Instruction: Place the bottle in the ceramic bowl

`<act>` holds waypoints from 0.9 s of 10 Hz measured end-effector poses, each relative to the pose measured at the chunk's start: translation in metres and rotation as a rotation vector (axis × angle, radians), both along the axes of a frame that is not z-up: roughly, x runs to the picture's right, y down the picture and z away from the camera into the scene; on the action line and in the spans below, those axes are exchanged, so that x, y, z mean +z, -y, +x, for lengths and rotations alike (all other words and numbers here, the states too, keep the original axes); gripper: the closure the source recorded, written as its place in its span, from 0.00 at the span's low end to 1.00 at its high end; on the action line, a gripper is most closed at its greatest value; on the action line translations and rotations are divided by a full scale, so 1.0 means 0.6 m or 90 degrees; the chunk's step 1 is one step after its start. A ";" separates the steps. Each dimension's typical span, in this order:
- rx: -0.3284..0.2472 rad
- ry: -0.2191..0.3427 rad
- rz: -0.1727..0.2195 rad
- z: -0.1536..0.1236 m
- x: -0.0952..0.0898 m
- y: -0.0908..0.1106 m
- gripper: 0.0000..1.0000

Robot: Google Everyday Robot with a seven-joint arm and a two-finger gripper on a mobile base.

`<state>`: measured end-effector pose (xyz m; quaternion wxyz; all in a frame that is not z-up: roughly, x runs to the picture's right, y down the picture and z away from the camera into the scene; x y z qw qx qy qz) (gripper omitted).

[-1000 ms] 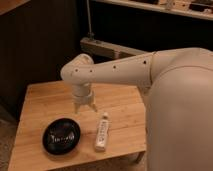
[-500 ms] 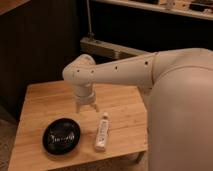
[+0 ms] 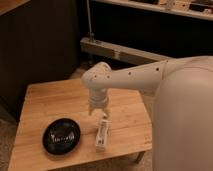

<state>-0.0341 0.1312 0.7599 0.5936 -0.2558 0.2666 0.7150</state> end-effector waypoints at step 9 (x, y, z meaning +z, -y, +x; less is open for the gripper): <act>0.013 -0.039 -0.061 -0.001 0.060 -0.127 0.35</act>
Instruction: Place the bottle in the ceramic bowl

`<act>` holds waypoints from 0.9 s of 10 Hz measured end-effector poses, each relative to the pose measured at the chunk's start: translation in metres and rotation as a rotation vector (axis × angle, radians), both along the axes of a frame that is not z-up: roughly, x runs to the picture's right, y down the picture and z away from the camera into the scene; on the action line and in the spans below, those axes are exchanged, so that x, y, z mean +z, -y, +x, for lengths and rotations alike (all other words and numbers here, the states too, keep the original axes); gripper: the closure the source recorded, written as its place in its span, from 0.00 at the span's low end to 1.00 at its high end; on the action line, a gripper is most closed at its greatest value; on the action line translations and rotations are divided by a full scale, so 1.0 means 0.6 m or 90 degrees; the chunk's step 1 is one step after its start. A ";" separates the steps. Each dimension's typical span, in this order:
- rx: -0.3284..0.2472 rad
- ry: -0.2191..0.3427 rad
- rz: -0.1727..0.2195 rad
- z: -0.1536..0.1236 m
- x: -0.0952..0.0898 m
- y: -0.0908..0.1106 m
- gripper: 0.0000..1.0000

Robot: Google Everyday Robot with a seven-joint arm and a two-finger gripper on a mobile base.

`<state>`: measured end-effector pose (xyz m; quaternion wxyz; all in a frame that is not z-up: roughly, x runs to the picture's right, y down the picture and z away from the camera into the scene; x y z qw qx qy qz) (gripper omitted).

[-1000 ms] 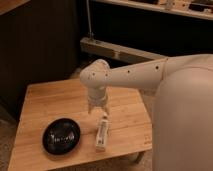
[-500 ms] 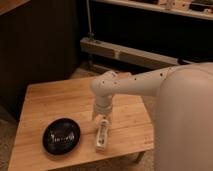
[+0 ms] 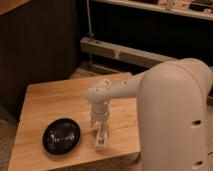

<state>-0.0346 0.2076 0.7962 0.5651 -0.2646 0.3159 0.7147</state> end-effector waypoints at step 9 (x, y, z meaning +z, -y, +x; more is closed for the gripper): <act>0.028 0.062 -0.007 0.008 0.033 -0.051 0.96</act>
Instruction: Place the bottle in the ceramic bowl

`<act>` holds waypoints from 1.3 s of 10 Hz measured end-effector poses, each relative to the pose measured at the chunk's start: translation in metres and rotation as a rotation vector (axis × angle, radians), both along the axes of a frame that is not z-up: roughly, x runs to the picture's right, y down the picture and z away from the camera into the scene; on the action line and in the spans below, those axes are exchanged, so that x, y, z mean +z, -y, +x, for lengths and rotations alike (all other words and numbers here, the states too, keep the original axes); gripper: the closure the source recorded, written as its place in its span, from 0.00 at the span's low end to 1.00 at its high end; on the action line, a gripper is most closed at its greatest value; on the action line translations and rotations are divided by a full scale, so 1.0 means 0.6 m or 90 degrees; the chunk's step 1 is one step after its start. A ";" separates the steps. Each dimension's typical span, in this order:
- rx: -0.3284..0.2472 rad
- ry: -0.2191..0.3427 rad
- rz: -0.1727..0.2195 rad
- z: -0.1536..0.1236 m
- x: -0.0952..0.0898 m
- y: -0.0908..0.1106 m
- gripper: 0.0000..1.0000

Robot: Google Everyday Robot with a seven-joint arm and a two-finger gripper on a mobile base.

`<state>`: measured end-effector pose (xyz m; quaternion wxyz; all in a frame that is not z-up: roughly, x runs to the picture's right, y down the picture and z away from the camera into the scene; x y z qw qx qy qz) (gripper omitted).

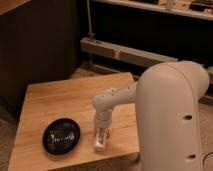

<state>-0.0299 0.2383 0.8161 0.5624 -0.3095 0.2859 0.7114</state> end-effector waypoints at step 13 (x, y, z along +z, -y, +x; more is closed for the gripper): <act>-0.097 0.473 0.189 -0.270 -0.157 0.201 0.95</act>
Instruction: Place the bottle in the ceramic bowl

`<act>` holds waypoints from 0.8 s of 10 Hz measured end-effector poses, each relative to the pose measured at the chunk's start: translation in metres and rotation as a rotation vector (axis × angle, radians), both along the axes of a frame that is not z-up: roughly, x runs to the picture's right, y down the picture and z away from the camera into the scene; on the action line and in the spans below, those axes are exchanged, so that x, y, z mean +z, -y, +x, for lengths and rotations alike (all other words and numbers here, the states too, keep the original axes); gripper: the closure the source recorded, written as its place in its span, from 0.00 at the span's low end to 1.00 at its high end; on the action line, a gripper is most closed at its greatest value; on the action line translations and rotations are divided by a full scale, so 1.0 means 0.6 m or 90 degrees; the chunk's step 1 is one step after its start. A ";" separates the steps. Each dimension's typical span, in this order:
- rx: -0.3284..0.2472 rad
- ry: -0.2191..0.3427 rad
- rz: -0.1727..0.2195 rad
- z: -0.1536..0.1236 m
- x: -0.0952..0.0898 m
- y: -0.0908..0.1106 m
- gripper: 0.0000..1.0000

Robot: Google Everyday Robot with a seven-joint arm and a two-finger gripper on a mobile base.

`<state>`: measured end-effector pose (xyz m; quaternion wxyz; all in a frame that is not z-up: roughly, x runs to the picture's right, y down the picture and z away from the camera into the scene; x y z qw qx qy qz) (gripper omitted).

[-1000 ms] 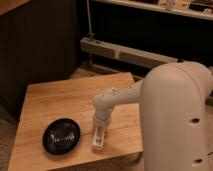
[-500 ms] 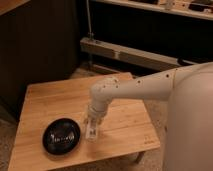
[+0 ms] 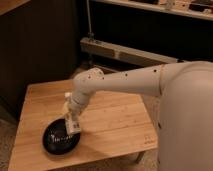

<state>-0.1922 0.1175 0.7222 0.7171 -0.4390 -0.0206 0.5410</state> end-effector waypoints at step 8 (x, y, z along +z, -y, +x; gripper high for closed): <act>-0.119 0.314 0.056 -0.112 -0.018 -0.042 0.30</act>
